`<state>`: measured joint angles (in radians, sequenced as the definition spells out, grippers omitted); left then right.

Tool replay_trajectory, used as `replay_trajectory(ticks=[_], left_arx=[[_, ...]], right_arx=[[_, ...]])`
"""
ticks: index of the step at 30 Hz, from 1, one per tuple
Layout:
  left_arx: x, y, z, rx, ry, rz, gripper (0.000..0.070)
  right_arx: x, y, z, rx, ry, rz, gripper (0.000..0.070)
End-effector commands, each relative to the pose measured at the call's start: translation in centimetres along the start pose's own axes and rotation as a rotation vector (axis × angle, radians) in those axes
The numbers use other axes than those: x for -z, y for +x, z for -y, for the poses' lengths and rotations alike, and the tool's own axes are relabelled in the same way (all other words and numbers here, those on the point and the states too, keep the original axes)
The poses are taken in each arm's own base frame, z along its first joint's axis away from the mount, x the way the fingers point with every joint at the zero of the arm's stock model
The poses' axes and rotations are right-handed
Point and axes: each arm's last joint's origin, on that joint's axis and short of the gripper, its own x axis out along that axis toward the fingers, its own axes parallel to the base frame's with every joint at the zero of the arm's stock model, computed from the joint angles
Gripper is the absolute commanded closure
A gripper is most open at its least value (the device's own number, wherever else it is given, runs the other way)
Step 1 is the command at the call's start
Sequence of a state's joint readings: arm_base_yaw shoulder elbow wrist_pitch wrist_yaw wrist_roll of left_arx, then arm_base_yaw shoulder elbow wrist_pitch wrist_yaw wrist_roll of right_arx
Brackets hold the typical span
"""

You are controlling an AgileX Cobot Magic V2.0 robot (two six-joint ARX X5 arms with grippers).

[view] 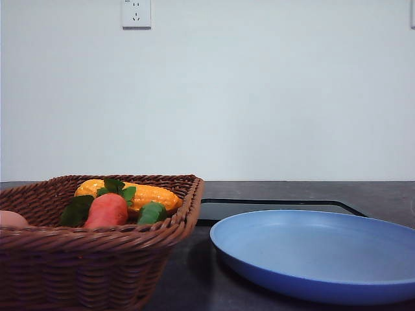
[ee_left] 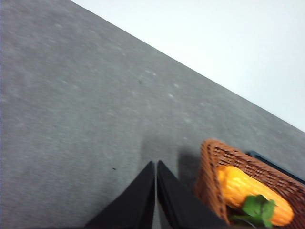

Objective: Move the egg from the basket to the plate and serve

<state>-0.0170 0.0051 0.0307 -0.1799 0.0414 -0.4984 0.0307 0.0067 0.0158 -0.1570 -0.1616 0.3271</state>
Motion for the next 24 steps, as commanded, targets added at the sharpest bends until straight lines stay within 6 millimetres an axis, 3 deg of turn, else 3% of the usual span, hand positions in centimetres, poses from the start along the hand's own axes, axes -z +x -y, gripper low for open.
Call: replay_trajectory(ticks=[1,6,13,19,24], left_arx=[[0.6,0.2,-0.3,0.015,-0.021,-0.030,0.0700],[-0.6,-0.3,0.5,0.043,-0.019,-0.013,0.0700],[-2.9,-0.6,2.0,0.103,-0.017,-0.040,0.0700],[-5.1,0.0,3.3,0.112,0.005,-0.139,0.0700],[-7.4,1.4,4.9,0.174,0.069,-0.242,0.0700]], right_arx=[[-0.1,0.0,-0.1,-0.018,0.034,0.005,0.0700],[-1.0,-0.3,-0.5,-0.063,0.038,0.035,0.0700],[-4.3,-1.3,-1.7,-0.033,0.084,0.092,0.0700],[-7.7,-1.6,-2.9,0.006,0.078,-0.001,0.0700],[-10.2,-0.7,-3.6,0.035,0.040,-0.101,0.0700]])
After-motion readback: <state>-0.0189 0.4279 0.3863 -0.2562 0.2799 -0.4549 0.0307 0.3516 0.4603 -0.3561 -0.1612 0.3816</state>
